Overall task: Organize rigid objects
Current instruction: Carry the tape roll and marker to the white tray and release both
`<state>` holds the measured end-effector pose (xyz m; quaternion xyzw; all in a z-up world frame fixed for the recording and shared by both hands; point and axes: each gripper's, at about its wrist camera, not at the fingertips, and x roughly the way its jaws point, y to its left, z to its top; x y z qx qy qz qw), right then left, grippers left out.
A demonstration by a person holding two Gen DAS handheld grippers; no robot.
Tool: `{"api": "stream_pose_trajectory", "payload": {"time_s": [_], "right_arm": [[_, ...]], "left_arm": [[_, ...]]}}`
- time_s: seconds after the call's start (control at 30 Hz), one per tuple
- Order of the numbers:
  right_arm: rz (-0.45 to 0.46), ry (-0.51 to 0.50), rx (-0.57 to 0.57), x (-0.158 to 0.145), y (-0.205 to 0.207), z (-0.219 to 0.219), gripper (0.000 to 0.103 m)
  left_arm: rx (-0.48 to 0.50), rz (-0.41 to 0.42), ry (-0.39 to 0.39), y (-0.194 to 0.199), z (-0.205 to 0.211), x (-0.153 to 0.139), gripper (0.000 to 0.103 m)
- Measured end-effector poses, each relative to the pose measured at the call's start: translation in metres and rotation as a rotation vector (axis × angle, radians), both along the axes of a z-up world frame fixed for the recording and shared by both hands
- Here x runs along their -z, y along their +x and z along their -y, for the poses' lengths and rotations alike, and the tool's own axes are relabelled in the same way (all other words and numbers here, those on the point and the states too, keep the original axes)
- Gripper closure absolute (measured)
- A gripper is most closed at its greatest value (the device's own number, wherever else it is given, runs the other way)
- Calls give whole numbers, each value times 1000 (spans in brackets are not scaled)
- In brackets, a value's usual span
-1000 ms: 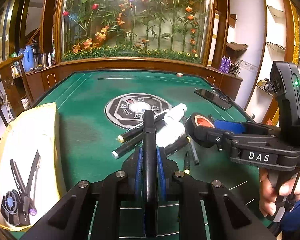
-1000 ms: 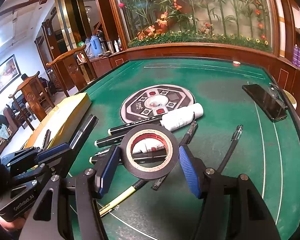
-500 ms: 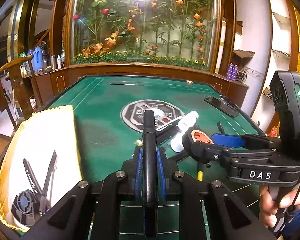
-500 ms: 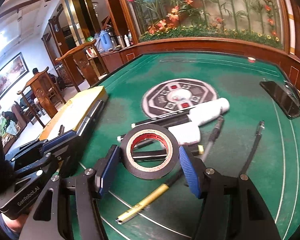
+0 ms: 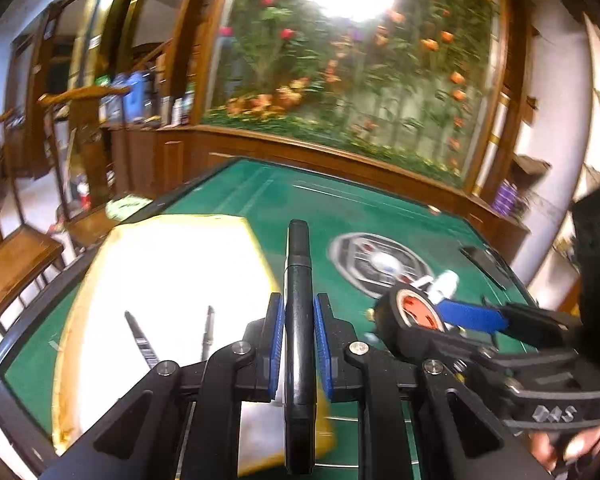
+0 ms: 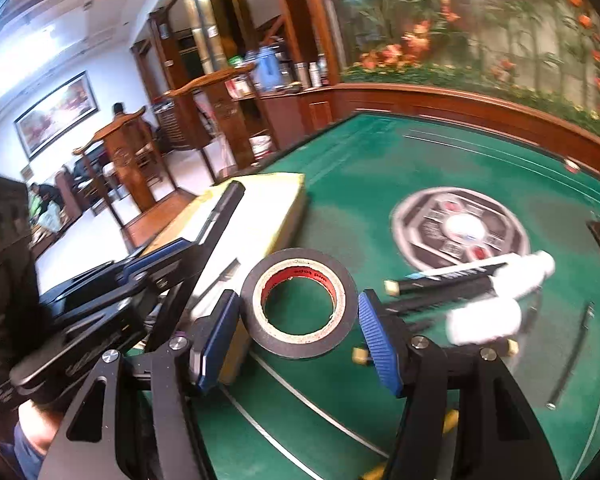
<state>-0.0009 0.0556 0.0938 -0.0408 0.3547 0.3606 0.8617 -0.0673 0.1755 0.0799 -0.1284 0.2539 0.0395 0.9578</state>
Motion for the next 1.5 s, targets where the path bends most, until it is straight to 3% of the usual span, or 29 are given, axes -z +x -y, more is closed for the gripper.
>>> {"api": "stream_pose_trajectory", "payload": {"time_s": [0.3, 0.57, 0.8, 1.1, 1.33, 1.43, 1.5], "right_arm": [[1, -61, -125, 4, -11, -82, 42], [-93, -96, -112, 11, 34, -145, 42], [-160, -217, -114, 33, 62, -207, 42], [-215, -300, -83, 54, 74, -229, 42], [-284, -255, -76, 59, 86, -226, 42], [-309, -232, -75, 59, 88, -219, 42], [-326, -207, -88, 55, 87, -214, 42]], "left_arm": [[-143, -83, -90, 1, -71, 26, 88], [-203, -162, -132, 3, -94, 48, 88], [-226, -210, -155, 1, -109, 62, 88], [-206, -198, -138, 1, -102, 61, 88], [-201, -190, -138, 1, -99, 59, 87], [-203, -189, -151, 1, -99, 58, 78], [-192, -183, -153, 0, -97, 56, 61]]}}
